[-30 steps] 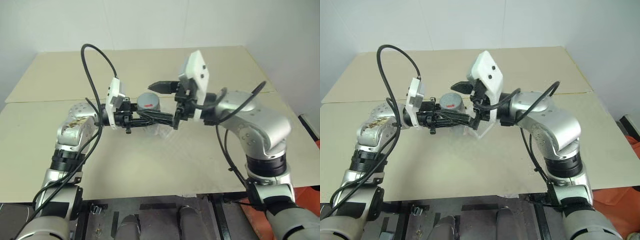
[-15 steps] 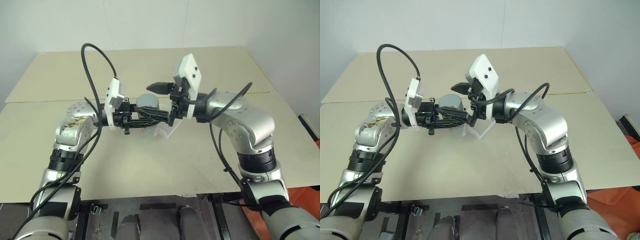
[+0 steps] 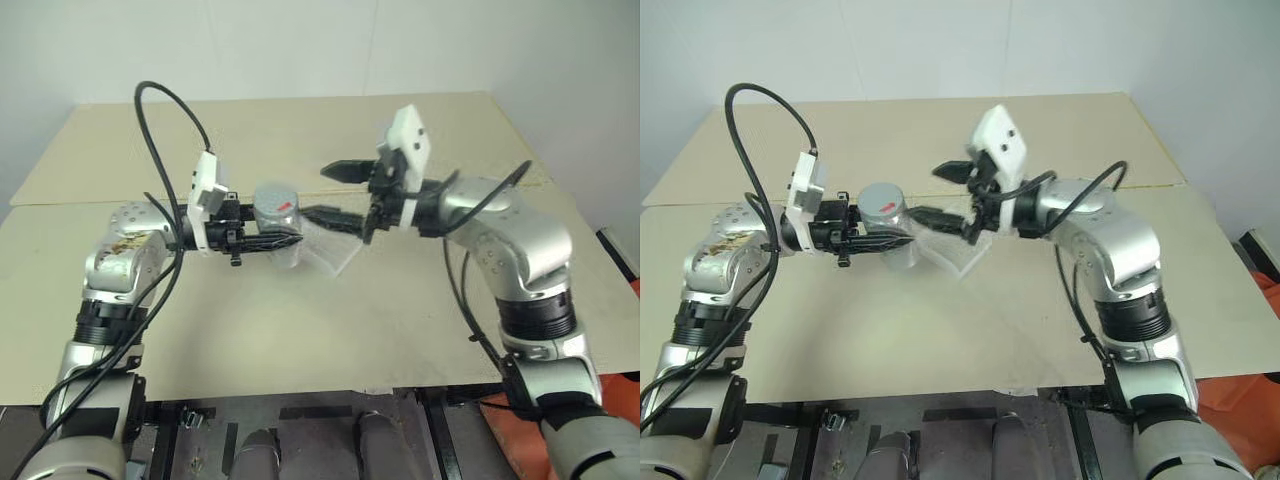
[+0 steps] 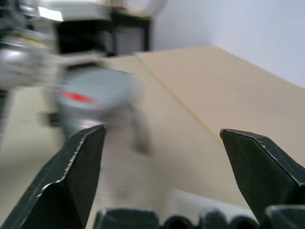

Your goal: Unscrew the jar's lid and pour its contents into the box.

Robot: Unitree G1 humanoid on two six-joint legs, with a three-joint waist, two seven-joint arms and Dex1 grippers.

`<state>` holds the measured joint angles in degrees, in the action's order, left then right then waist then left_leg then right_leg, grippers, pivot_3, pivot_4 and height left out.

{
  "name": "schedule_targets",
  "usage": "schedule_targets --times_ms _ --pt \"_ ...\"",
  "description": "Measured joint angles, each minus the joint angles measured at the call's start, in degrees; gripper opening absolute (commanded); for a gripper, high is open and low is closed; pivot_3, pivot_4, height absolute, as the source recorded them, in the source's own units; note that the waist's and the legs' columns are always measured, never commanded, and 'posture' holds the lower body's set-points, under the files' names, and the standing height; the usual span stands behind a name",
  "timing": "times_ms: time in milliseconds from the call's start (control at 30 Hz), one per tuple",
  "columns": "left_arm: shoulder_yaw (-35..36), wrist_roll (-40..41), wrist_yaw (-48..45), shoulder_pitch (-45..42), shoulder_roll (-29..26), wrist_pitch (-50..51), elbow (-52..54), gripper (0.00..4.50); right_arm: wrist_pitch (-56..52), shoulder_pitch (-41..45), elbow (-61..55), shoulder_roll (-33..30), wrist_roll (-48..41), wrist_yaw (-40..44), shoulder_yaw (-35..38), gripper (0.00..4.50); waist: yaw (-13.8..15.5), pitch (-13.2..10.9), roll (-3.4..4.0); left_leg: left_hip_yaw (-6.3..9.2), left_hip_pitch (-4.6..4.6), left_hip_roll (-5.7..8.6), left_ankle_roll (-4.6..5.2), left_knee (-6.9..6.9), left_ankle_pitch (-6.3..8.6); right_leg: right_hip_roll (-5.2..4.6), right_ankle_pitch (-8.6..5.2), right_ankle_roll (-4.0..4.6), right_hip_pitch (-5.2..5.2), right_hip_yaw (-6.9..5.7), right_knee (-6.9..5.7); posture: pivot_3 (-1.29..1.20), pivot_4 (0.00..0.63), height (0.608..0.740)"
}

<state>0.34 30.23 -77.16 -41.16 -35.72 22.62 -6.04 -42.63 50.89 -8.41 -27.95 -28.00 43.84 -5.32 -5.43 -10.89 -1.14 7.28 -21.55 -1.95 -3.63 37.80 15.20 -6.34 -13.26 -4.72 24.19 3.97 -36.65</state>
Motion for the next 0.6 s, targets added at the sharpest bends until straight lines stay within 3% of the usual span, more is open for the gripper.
schedule_targets --times_ms 333,600 --pt "0.16 1.32 0.96 1.42 -0.3 1.24 2.4 1.92 0.31 -1.4 -0.99 -1.65 -0.46 1.65 1.84 4.43 -0.05 0.0 0.0 0.0 0.0 0.0 0.0 -0.01 0.0 0.0 0.0 0.0 0.0 0.0 0.02 0.0 0.15 0.74" --pt "-1.55 -0.64 1.81 -1.68 4.04 -0.1 -3.2 1.92 -1.21 -2.08 -10.33 0.39 -7.35 2.88 2.83 4.43 -0.05 0.0 0.0 0.0 0.01 0.0 0.0 -0.01 0.0 0.0 0.0 0.0 -0.01 0.0 0.01 0.0 0.15 0.74"
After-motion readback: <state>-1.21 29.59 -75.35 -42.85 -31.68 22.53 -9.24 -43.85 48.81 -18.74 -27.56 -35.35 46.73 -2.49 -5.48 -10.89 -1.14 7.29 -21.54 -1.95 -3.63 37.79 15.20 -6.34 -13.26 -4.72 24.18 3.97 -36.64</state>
